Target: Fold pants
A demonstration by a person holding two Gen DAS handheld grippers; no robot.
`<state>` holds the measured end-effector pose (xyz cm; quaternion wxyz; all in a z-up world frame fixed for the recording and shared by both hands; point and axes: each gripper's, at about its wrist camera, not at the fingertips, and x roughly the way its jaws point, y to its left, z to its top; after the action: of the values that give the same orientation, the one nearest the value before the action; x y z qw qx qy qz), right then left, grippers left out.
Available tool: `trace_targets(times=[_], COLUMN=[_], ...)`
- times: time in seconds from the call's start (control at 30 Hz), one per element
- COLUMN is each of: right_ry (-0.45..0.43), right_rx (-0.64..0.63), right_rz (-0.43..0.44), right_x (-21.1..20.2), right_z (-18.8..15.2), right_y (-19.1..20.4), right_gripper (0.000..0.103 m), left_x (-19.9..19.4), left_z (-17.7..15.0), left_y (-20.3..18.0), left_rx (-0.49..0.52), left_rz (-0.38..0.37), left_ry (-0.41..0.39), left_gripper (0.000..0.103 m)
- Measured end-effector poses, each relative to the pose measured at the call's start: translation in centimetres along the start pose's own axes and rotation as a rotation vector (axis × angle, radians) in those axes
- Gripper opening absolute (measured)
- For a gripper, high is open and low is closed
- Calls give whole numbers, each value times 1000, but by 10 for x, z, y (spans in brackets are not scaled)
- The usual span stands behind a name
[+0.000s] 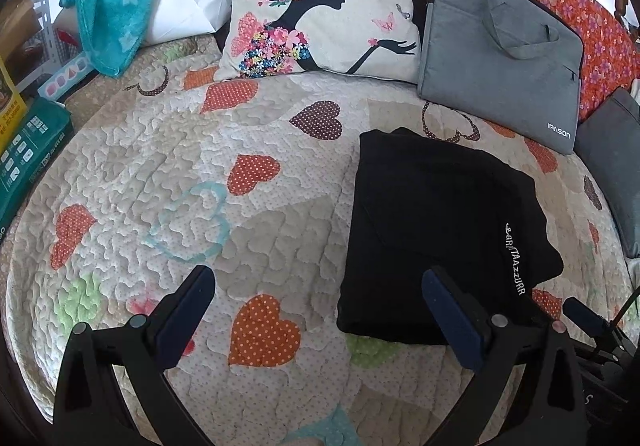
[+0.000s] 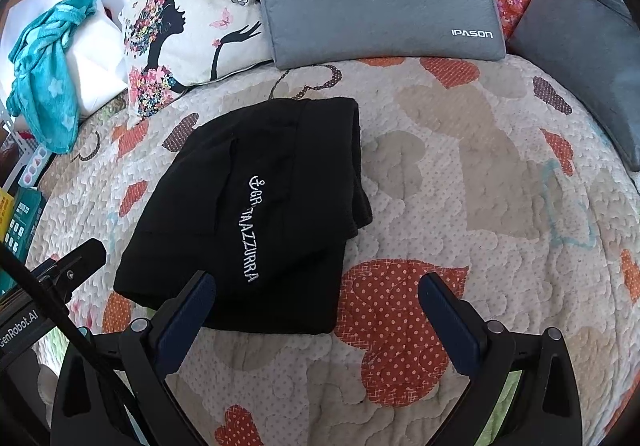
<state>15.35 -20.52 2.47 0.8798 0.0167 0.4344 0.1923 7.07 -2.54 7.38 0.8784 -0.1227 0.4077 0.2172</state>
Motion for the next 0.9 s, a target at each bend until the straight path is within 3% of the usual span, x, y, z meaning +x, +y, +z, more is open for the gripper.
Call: trace_targets(times=[0.9], right_ry=[29], right_rx=[-13], right_rz=[-16], right_x=[6], right_z=[-1], right_y=[0], right_gripper=[103], left_x=[13], left_z=[-7], left_y=[0], left_rx=[-20], left_rz=[-84], left_ry=[103], left_gripper=[103])
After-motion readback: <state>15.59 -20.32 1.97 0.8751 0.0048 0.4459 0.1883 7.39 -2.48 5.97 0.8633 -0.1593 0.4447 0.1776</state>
